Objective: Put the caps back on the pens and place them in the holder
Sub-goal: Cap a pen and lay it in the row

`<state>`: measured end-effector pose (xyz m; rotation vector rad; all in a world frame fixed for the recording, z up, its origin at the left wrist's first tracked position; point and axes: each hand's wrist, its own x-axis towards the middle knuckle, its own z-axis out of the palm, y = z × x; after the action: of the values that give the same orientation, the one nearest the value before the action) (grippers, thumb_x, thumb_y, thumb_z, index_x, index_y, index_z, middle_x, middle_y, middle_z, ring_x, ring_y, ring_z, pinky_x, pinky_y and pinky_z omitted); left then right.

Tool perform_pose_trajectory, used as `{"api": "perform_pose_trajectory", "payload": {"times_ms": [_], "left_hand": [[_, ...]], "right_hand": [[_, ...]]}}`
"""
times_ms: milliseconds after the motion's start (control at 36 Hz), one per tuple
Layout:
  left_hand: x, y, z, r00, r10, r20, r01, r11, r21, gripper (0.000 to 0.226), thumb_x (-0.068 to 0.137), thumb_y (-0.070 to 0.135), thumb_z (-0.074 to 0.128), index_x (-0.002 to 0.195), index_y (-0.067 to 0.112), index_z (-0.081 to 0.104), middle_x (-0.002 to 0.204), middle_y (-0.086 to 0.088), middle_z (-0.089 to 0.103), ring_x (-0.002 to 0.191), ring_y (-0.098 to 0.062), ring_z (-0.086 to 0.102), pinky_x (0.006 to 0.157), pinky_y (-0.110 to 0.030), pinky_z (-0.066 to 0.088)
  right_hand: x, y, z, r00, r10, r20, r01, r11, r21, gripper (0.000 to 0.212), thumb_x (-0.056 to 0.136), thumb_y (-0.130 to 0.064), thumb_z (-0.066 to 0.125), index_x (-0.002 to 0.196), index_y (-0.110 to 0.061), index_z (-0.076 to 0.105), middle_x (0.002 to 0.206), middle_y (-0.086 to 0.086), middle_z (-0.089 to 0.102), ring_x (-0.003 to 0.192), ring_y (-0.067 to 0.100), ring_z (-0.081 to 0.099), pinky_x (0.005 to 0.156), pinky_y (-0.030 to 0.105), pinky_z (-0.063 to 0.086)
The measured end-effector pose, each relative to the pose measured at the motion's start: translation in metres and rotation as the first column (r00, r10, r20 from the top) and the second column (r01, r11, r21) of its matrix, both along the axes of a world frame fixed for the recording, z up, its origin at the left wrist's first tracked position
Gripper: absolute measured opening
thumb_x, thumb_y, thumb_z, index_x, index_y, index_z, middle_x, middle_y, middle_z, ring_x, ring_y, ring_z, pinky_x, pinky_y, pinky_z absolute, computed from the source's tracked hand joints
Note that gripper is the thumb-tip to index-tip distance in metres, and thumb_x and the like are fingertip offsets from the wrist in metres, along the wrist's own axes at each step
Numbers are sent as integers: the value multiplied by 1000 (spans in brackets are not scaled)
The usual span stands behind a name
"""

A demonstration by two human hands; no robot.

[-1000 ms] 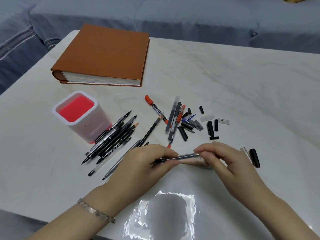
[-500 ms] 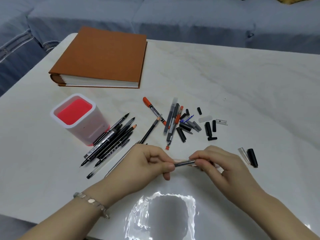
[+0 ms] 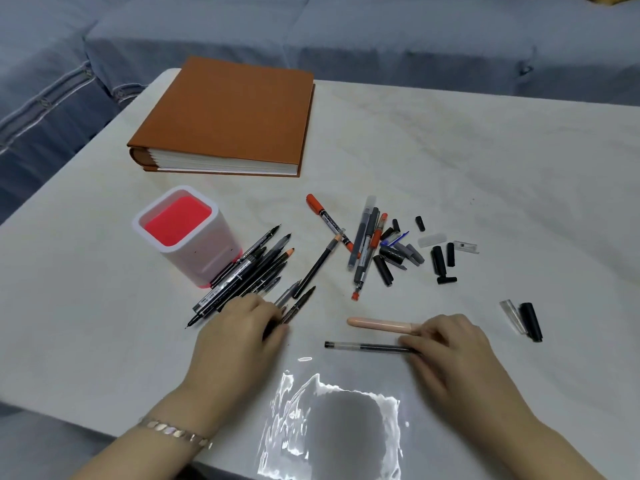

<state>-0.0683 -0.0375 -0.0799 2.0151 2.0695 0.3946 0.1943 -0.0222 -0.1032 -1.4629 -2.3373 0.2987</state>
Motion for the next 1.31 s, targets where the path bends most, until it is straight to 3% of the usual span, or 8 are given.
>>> {"api": "perform_pose_trajectory", "payload": {"times_ms": [139,333,472,667,917,1056,1194,1306], "left_hand": [[7,4,-5,998,8,-68,-11,999,-37,17,80,31,64,81,14,63,83,1,58,82,-21,54,48,-23,27],[22,20,-4,994,36,-102,-40,998,-42,22,87,30,50,85,11,61,88,-1,55,89,-21,51,59,-29,38],[29,27,13,974,117,194,-117,993,-11,12,83,25,55,76,16,59,76,4,56,71,-12,51,56,-24,36],[39,28,34,652,246,717,-146,969,-200,7,84,12,61,78,16,57,66,-3,72,63,-16,66,67,-26,49],[46,28,50,266,356,896,-45,933,-357,13,87,1,53,86,11,61,63,-4,72,59,-16,69,56,-22,56],[48,28,50,290,344,893,-26,936,-352,9,85,1,56,87,8,61,65,-4,72,61,-16,69,57,-21,56],[50,28,48,467,241,851,-39,967,-253,17,78,1,64,81,18,63,72,-6,72,62,-10,67,57,-16,51],[51,25,48,642,104,760,18,988,-151,23,78,8,67,77,31,65,71,5,70,66,-5,64,64,-9,48]], "right_hand": [[-2,3,-2,999,-51,9,51,998,21,11,77,-23,58,79,-20,68,73,-3,56,69,20,52,62,29,39],[0,4,2,994,-101,51,105,992,-73,26,80,-32,43,72,-20,65,69,-5,56,66,19,52,64,24,31],[9,28,14,962,-264,-66,254,959,-130,5,82,-14,63,80,-15,68,75,-4,57,75,20,51,71,30,38],[6,87,20,897,-430,102,441,884,-152,27,86,-28,55,103,-8,60,104,12,62,103,31,50,77,36,42],[-4,102,8,857,-425,290,464,883,-76,27,92,-22,44,104,0,57,109,17,57,107,34,48,71,36,40],[0,101,6,873,-421,246,438,899,-19,25,89,-21,45,82,0,59,89,18,58,90,35,49,62,34,31],[0,84,27,913,-373,-162,342,920,-191,29,80,-2,41,56,-14,32,58,1,36,60,20,31,48,23,20],[-2,57,54,870,-260,-419,135,943,-305,27,91,-13,44,76,-30,60,71,-16,62,72,3,56,62,8,38]]}}
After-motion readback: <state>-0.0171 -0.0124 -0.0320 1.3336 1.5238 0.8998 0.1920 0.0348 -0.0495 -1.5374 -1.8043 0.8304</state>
